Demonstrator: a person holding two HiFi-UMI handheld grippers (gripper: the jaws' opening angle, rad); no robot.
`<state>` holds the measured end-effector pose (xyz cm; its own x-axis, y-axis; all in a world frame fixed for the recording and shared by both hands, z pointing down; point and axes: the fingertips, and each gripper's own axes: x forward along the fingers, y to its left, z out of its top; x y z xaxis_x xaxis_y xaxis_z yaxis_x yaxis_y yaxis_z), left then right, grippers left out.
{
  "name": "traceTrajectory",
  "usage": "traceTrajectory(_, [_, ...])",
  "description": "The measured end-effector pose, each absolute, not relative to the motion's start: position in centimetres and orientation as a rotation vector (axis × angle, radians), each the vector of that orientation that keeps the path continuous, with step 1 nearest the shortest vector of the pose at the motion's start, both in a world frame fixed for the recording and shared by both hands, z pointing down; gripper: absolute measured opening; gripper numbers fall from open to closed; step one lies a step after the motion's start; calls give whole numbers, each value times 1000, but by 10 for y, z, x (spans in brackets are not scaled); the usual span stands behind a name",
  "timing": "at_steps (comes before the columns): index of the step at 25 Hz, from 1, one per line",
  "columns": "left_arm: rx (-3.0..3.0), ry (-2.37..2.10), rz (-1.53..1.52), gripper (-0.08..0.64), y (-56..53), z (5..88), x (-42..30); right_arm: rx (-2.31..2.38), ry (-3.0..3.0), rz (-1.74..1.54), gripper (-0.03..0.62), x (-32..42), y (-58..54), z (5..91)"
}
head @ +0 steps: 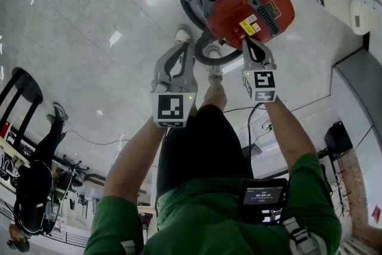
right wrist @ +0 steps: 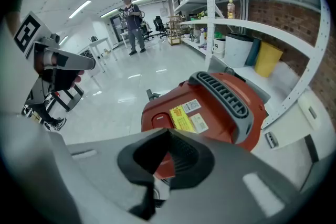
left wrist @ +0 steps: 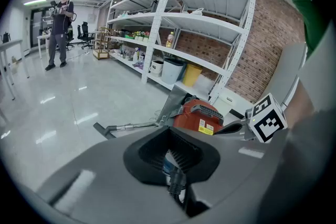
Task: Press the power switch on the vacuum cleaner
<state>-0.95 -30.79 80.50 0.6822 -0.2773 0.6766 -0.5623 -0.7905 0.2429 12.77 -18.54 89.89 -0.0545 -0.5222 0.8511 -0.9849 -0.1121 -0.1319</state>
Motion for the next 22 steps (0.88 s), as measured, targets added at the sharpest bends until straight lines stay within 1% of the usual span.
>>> traceTrajectory(22, [2447, -652, 901, 8, -316, 804, -16, 1656, -1545, 1111, 5, 127, -181, 908])
